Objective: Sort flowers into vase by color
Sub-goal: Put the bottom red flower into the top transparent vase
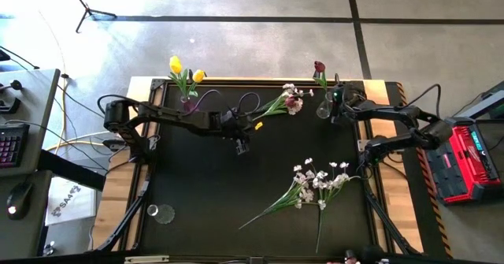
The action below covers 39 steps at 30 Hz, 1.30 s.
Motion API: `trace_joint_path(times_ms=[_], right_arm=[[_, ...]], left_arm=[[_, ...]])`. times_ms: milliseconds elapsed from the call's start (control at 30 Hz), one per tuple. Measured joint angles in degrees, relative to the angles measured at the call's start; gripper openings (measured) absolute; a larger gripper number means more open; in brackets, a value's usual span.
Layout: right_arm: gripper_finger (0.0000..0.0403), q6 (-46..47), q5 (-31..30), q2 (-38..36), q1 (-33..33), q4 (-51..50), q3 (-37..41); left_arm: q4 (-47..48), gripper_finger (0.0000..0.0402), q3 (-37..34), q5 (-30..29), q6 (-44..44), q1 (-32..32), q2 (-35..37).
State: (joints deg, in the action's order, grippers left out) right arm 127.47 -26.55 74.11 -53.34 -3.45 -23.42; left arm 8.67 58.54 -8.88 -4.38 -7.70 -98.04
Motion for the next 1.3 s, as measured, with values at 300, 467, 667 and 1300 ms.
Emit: trace_joint_path(times_ms=[300, 467, 667, 1300], right_arm=[[0.0078, 0.1, 0.0, 0.0, -0.7, -5.4, 0.0], [0.0078, 1.1, -0.1, 0.0, -0.7, -7.4, 0.0], [0.0057, -0.6, -0.3, 0.2, -0.6, -8.1, 0.0], [0.0002, 0.1, -6.1, -0.7, 2.0, -2.9, 0.0]], left_arm=[[-0.4, 0.0159, 0.0, -0.2, 1.5, 0.0, 0.0], [-1.3, 0.0159, 0.0, -0.2, 1.5, 0.0, 0.0], [-1.3, 0.0159, 0.0, -0.2, 1.5, 0.0, 0.0], [-1.3, 0.0159, 0.0, -0.8, -1.4, 0.0, 0.0]])
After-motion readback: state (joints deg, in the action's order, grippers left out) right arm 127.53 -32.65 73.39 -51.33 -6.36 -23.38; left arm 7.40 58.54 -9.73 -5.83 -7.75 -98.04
